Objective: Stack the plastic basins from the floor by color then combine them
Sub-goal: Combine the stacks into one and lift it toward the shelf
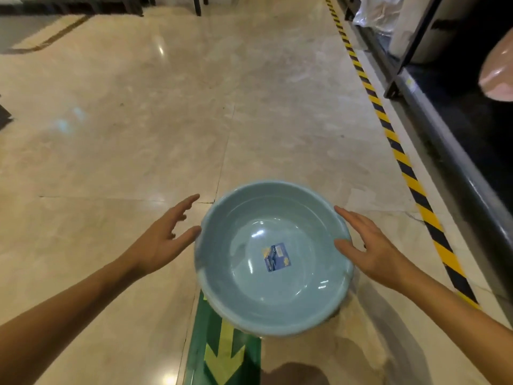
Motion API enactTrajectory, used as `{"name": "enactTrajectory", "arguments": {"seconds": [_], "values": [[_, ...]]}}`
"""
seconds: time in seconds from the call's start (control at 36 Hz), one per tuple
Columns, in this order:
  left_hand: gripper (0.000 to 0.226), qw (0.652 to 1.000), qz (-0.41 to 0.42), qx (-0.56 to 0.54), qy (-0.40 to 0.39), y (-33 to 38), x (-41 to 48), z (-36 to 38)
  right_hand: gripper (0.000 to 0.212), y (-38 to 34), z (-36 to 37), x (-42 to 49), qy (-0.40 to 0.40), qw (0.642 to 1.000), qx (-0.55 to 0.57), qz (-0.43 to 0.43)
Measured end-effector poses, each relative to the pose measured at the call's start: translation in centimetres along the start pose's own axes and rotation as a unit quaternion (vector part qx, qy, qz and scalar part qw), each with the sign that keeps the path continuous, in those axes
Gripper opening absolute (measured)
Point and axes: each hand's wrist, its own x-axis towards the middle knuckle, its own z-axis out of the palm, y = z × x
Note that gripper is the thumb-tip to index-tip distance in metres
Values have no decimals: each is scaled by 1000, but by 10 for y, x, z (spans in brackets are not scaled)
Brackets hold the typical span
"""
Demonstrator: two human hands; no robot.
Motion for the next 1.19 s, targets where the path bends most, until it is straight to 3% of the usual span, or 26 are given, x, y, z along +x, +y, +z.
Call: {"name": "enactTrajectory", "arguments": {"seconds": [0.11,0.28,0.36,0.67,1.19], "values": [[89,998,-22,-60,-28,-26,10,29,68,23,15,1,3,1000,8,9],[77,989,19,-144,-1,-52,17,75,67,53,51,-13,52,987,152,-25],[72,986,24,-165,26,-58,19,83,77,58,62,-12,61,977,197,-46],[76,975,30,-217,45,-59,18,92,63,39,67,-18,55,962,259,-72],[72,952,40,-292,77,-58,14,101,74,33,77,-16,108,932,344,-27]]}}
